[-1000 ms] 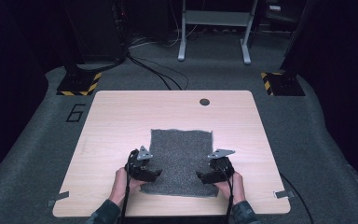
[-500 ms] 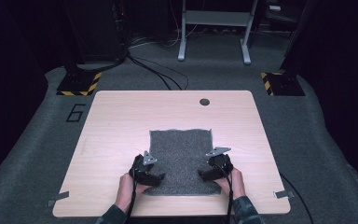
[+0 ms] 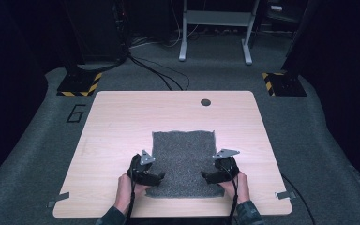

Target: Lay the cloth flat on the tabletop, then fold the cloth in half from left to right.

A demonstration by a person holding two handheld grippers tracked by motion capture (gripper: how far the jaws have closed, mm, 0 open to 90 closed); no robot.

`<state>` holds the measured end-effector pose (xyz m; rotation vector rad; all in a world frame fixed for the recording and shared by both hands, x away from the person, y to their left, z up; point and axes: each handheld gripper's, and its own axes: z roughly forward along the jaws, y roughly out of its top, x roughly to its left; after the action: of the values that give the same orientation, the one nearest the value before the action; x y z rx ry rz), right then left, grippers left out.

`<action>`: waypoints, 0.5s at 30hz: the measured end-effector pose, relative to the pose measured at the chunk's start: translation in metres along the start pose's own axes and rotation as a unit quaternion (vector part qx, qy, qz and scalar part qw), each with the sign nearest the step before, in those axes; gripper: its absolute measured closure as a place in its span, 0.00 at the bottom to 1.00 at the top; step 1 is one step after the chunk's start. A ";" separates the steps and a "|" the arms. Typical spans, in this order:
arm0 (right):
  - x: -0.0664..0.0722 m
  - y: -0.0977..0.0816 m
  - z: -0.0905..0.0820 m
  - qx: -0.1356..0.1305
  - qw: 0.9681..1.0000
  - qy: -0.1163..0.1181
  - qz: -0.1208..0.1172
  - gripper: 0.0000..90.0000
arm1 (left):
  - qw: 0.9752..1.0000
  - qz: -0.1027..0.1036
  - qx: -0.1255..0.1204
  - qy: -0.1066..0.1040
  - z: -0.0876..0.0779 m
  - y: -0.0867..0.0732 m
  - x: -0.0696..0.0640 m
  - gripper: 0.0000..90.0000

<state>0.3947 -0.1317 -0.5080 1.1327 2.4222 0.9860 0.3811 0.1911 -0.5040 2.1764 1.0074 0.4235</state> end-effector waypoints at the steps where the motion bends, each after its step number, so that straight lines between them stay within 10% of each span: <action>1: 0.003 0.002 -0.002 0.001 1.000 -0.001 0.007 0.12 | 1.000 -0.006 -0.004 0.003 -0.001 0.001 0.002 0.17; 15: 0.045 0.019 -0.010 -0.014 1.000 0.009 -0.016 0.12 | 0.998 -0.055 -0.013 0.022 0.002 0.015 0.045 0.11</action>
<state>0.3713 -0.0932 -0.4866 1.0756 2.4261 1.0212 0.4196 0.2175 -0.4949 2.0848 1.1330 0.4317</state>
